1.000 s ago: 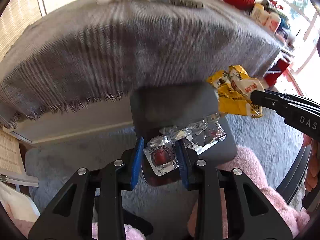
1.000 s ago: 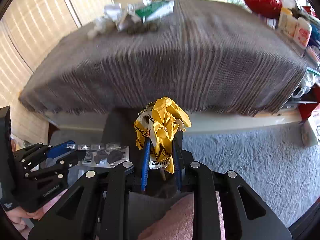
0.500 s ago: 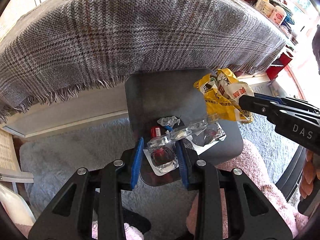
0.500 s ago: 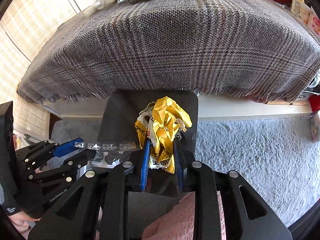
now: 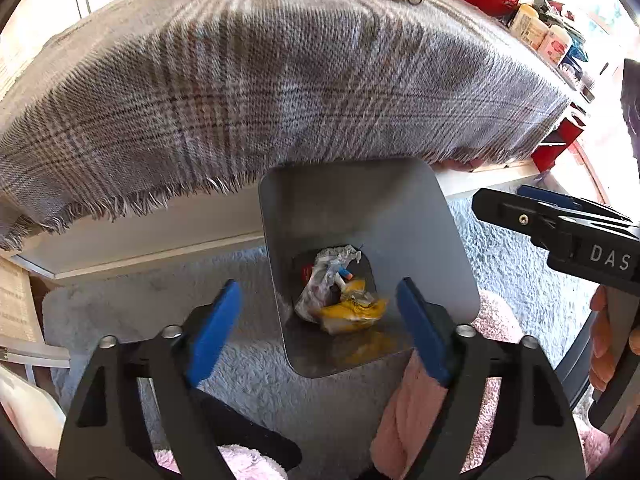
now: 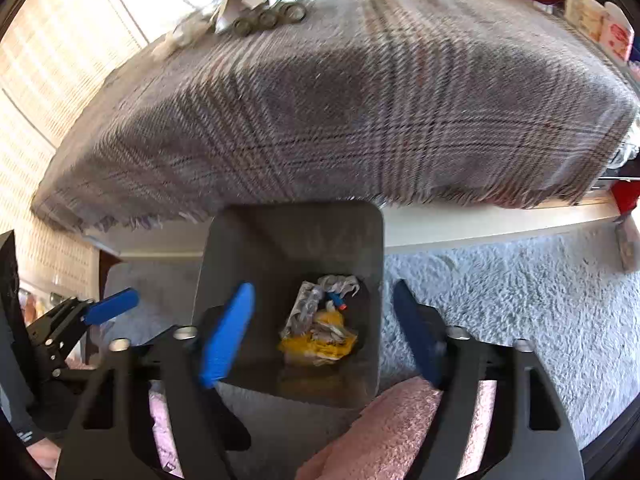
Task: Collect trash
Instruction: 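Carry both items down into the dark bin and open both tools, then move the left tool to the white plastic bags while the right tool reaches the grey cylinders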
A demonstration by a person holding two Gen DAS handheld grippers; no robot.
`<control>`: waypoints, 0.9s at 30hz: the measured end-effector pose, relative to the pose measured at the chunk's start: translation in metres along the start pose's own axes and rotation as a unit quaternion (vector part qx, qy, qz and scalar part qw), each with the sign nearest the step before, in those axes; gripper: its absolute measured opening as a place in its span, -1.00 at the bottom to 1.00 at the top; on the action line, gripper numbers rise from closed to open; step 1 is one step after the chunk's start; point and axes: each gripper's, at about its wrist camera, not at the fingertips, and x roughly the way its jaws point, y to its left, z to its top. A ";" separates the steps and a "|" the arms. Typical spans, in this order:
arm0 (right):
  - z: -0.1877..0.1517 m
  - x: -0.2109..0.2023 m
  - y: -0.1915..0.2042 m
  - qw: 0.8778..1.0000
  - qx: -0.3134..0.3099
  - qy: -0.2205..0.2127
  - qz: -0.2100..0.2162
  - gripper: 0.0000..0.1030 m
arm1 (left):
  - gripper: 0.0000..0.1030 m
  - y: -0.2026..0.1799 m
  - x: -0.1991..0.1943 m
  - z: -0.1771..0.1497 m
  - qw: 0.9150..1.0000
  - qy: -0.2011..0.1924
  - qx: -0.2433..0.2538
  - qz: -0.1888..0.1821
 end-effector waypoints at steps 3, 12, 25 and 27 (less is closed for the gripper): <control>0.004 -0.007 -0.005 1.000 0.006 -0.011 -0.009 0.87 | 0.74 -0.001 -0.010 0.003 1.000 -0.009 0.002 0.007; 0.029 -0.037 -0.015 0.998 0.019 -0.057 -0.010 0.93 | 0.84 0.010 -0.038 0.019 0.999 -0.037 -0.003 0.027; 0.092 -0.059 0.000 0.993 -0.006 -0.117 -0.005 0.93 | 0.84 0.036 -0.055 0.064 0.996 -0.071 -0.019 0.049; 0.099 -0.054 0.004 0.993 -0.010 -0.118 -0.003 0.93 | 0.84 0.040 -0.054 0.071 0.995 -0.074 -0.020 0.056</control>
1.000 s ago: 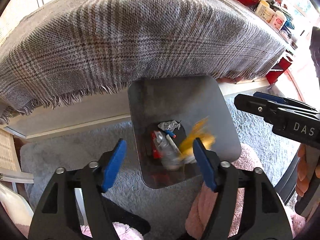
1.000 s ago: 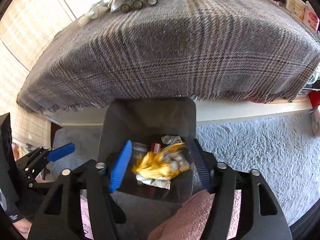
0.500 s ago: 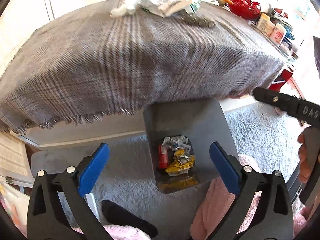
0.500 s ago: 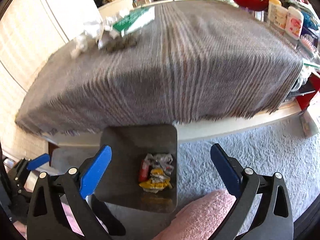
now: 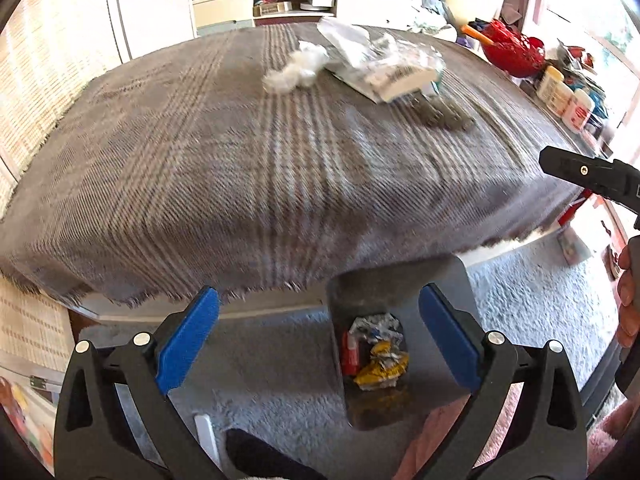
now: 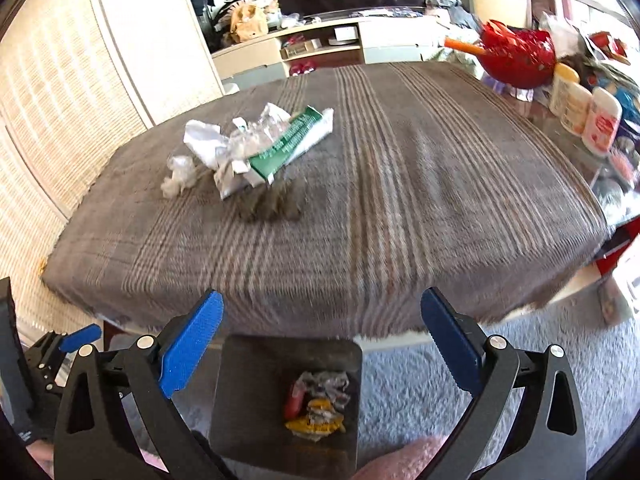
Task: Collect trash
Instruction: 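Move the left tool to the white plastic bags while the right tool reaches the grey cylinders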
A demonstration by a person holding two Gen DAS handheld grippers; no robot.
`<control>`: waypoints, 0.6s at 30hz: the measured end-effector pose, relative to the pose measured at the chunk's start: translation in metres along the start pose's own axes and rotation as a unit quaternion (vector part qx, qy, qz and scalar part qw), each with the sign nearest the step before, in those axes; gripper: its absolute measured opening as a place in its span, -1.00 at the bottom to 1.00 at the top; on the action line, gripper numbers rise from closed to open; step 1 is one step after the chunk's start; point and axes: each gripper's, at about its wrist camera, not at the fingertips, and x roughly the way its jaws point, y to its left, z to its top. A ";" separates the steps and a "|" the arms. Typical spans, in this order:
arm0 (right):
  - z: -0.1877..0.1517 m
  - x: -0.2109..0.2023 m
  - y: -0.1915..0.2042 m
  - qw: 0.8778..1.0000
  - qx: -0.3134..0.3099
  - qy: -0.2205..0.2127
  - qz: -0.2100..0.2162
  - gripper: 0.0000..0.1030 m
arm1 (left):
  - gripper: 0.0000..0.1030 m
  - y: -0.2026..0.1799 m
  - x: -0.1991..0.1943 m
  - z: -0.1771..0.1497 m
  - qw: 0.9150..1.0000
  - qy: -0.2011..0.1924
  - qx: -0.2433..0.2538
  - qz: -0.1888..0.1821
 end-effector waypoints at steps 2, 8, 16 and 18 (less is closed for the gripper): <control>0.005 0.010 0.004 1.000 -0.002 0.001 0.006 0.91 | 0.84 0.004 0.003 0.007 1.000 0.000 0.000 0.003; 0.021 0.043 0.023 1.000 -0.024 0.003 0.006 0.63 | 0.84 0.019 0.010 0.033 1.000 -0.005 -0.009 0.010; 0.035 0.075 0.040 0.999 -0.038 0.007 0.007 0.45 | 0.82 0.025 0.015 0.065 1.000 -0.017 -0.013 0.011; 0.037 0.080 0.043 0.999 -0.043 0.002 0.001 0.45 | 0.82 0.024 0.018 0.073 1.000 -0.019 -0.012 0.013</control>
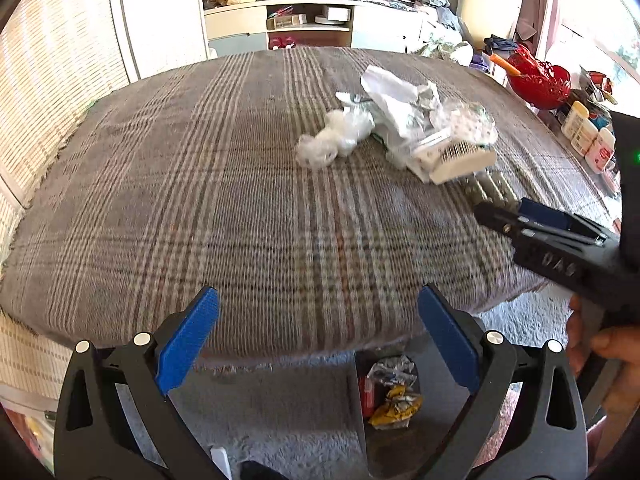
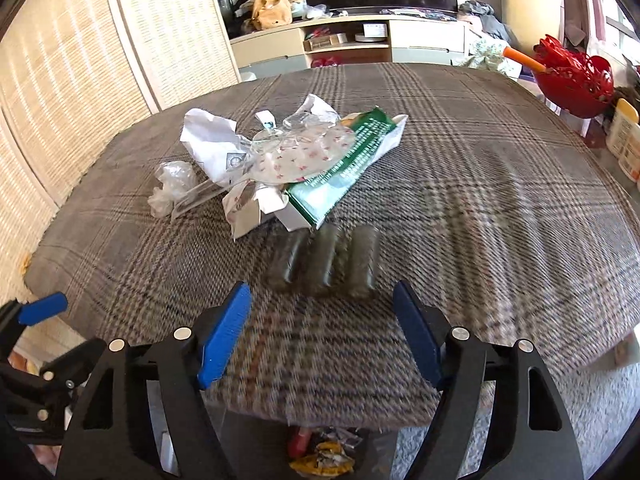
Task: Collect trash
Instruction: 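Move the left tool to the white plastic bags while the right tool reaches the grey cylinders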
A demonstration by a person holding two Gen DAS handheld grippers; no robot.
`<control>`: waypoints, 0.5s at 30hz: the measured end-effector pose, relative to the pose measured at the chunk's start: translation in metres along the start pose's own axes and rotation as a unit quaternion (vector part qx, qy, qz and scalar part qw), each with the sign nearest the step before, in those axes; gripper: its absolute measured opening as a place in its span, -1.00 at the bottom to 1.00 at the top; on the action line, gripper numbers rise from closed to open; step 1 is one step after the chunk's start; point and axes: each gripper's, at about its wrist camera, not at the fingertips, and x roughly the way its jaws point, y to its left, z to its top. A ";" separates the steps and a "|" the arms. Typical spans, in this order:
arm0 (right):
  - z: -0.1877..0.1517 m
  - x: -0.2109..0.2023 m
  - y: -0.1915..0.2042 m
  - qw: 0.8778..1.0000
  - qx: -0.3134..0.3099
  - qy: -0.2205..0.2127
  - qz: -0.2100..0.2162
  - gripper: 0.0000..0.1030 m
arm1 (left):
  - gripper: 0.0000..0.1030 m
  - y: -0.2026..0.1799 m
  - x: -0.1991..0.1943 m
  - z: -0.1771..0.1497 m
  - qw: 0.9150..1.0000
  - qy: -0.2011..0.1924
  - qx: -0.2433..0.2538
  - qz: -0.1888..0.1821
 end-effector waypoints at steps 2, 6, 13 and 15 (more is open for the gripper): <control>0.002 0.003 0.001 1.000 -0.007 -0.003 -0.006 0.45 | 0.82 -0.002 0.003 0.006 1.000 0.000 0.000 -0.001; 0.007 0.008 0.002 1.000 -0.019 -0.010 -0.021 0.30 | 0.82 -0.003 0.009 0.017 1.000 -0.003 -0.001 -0.007; 0.002 0.000 -0.011 1.000 -0.022 -0.005 -0.011 0.28 | 0.77 -0.016 0.019 0.034 1.000 -0.013 0.008 -0.025; 0.000 -0.005 -0.021 1.000 -0.013 0.001 -0.004 0.28 | 0.67 -0.021 0.022 0.040 0.999 -0.018 0.014 -0.037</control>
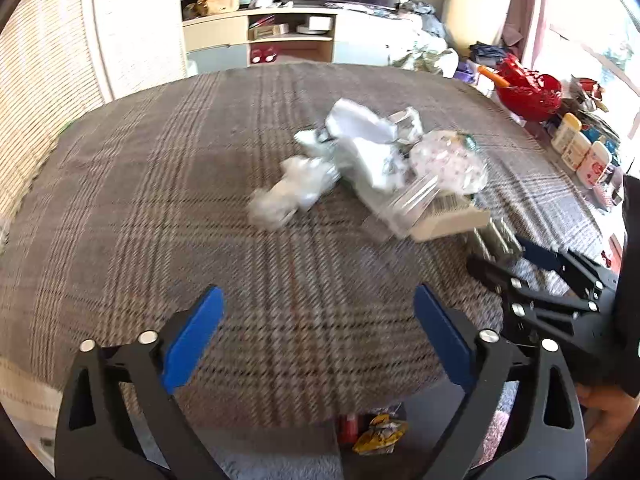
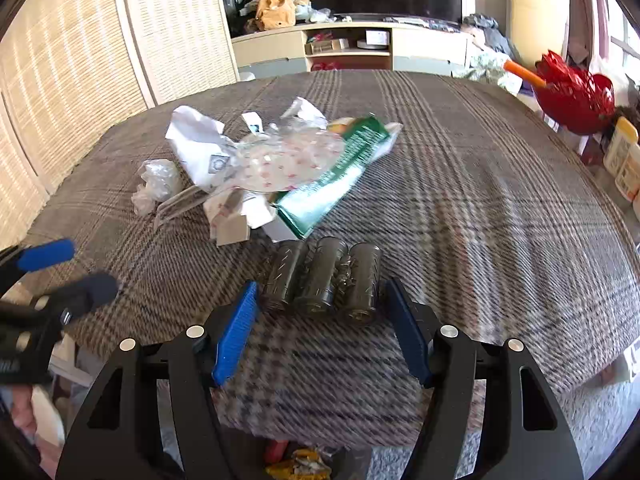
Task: Collect trash
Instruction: 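Move the left tool to the white plastic bags while the right tool reaches the grey cylinders, then carry the pink-dotted clear glove in the left tool while the right tool carries grey cylinders to the bin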
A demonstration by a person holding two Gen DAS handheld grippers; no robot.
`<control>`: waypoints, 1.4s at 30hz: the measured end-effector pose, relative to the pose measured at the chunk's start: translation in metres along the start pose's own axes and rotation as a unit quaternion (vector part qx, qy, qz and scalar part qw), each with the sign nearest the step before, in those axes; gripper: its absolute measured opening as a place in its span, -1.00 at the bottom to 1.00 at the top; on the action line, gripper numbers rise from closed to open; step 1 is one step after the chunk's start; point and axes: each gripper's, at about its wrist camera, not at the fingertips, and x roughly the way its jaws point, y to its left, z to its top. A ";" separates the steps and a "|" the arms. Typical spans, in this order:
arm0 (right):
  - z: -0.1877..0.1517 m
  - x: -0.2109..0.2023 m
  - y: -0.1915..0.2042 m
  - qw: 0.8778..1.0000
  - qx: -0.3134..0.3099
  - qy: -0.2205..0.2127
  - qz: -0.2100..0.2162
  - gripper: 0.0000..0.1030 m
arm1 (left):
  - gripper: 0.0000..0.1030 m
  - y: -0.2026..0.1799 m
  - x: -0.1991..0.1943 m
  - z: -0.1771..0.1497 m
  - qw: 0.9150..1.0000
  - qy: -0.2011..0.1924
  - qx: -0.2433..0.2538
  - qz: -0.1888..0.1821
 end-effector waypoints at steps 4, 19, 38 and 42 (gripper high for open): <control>-0.004 -0.008 -0.016 1.000 0.016 0.009 0.001 0.28 | 0.30 -0.009 0.008 0.011 1.000 -0.004 0.014 -0.022; -0.011 -0.018 -0.036 0.999 0.041 0.010 0.002 0.28 | -0.40 -0.042 0.054 0.028 0.995 0.022 0.073 -0.066; -0.024 -0.042 -0.027 0.999 0.036 -0.002 -0.007 0.28 | -0.82 -0.047 0.001 0.008 0.995 -0.014 0.068 -0.069; -0.031 -0.047 -0.021 1.000 0.030 0.001 -0.005 0.28 | -0.94 -0.045 -0.015 -0.003 0.996 -0.017 0.061 -0.068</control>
